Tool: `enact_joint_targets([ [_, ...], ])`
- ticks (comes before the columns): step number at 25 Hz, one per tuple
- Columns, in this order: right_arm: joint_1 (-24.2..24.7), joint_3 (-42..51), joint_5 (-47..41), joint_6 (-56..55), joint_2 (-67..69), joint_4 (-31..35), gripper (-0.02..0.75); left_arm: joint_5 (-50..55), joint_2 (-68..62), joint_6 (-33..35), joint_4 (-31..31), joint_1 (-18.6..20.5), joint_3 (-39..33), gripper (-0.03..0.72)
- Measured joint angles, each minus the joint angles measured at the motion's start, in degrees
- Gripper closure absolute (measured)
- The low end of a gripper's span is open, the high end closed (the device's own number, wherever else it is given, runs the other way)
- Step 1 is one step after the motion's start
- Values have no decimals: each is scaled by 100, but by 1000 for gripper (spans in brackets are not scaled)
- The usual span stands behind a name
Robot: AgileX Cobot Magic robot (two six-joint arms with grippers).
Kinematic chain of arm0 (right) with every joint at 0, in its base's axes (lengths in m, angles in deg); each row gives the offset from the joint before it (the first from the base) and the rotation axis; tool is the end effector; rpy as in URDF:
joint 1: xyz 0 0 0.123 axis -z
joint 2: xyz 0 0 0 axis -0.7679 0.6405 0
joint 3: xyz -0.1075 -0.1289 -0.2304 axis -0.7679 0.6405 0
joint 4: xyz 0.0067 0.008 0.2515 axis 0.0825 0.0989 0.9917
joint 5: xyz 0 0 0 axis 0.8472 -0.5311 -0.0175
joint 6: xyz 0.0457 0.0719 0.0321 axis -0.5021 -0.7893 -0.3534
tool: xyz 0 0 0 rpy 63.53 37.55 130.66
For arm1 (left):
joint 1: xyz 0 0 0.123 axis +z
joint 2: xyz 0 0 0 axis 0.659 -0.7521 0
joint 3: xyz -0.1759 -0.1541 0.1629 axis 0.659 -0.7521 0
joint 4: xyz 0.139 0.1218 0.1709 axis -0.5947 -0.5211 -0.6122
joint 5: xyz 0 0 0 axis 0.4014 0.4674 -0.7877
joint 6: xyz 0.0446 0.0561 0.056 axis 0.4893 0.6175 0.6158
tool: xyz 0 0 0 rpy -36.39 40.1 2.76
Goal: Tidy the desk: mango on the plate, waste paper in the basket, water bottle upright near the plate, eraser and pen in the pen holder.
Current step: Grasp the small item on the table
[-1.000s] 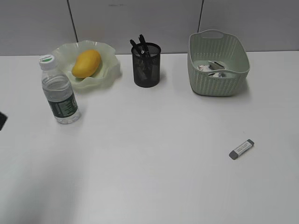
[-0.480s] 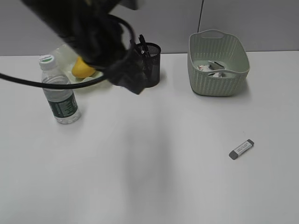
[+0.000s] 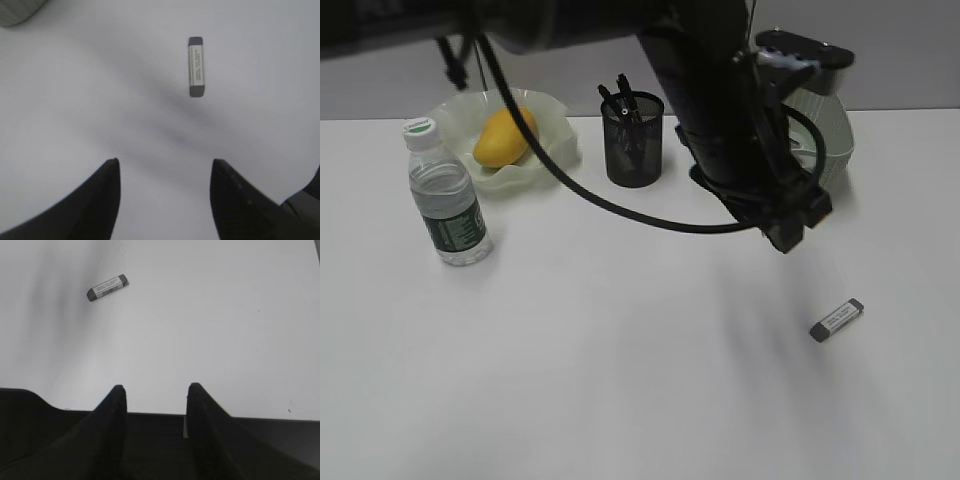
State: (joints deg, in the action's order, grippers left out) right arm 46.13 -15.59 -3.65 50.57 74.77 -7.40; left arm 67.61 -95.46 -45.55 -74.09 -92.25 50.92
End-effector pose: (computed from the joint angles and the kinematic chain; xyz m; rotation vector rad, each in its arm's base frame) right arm 0.0222 0.0022 0.2831 -0.1274 2.3039 0.0247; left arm 0.2859 -0.3768 0.2506 1.3513 2.4318 -0.4435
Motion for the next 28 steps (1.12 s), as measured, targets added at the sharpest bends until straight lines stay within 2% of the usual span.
enact_joint_targets([
  [8,0,33,0,-33,-1068,-101,407,50,-1138,-234,-38,-487,1345,251],
  [12,0,50,-1,-36,-1335,-105,407,19,-1485,-340,-324,-633,1760,251],
  [28,0,56,-6,-36,-1346,-112,408,-1359,-2059,-366,-365,-649,1834,253],
])
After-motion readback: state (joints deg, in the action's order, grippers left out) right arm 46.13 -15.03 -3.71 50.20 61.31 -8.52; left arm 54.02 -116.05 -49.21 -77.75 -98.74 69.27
